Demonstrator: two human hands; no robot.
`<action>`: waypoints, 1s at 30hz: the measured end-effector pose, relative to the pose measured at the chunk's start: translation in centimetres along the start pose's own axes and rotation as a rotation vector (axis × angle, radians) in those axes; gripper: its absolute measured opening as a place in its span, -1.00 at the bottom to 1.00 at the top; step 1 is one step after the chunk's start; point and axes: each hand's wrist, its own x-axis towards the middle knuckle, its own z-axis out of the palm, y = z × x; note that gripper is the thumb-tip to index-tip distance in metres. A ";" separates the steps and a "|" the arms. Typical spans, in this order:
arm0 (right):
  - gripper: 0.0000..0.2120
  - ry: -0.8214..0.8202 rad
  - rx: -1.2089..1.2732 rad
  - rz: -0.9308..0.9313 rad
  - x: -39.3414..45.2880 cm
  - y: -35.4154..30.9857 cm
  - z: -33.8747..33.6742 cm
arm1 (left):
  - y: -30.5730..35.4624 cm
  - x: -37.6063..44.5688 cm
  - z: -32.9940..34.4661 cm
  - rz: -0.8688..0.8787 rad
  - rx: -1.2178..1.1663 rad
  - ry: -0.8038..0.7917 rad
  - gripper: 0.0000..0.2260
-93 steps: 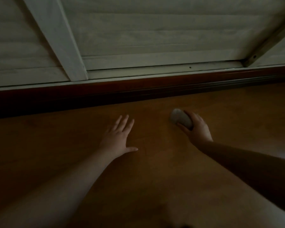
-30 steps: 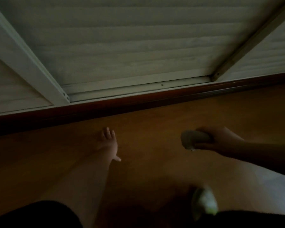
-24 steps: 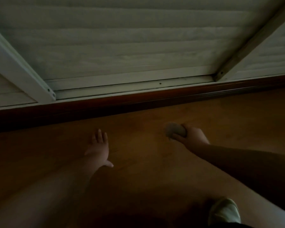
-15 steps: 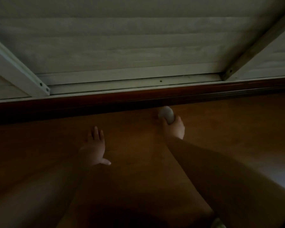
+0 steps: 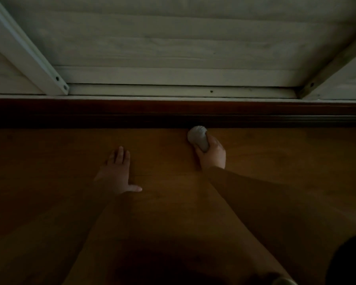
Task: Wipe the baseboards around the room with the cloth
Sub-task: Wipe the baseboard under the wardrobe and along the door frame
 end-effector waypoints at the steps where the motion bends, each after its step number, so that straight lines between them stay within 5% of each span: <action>1: -0.42 -0.031 -0.024 -0.029 -0.2 0.1 -0.8 | 0.1 -0.7 0.0 0.003 -0.018 -0.001 0.13; 6: -0.53 0.022 0.000 0.055 -0.7 0.8 -4.0 | 2.8 -1.4 -0.7 0.124 -0.027 0.100 -0.13; 19: -0.44 0.310 0.169 0.325 1.6 5.1 -9.5 | 5.3 0.7 1.5 0.141 -0.074 0.184 -0.14; 30: -0.41 0.143 0.266 0.330 0.5 -6.0 2.4 | -0.3 -0.3 2.8 0.064 -0.114 0.224 -0.11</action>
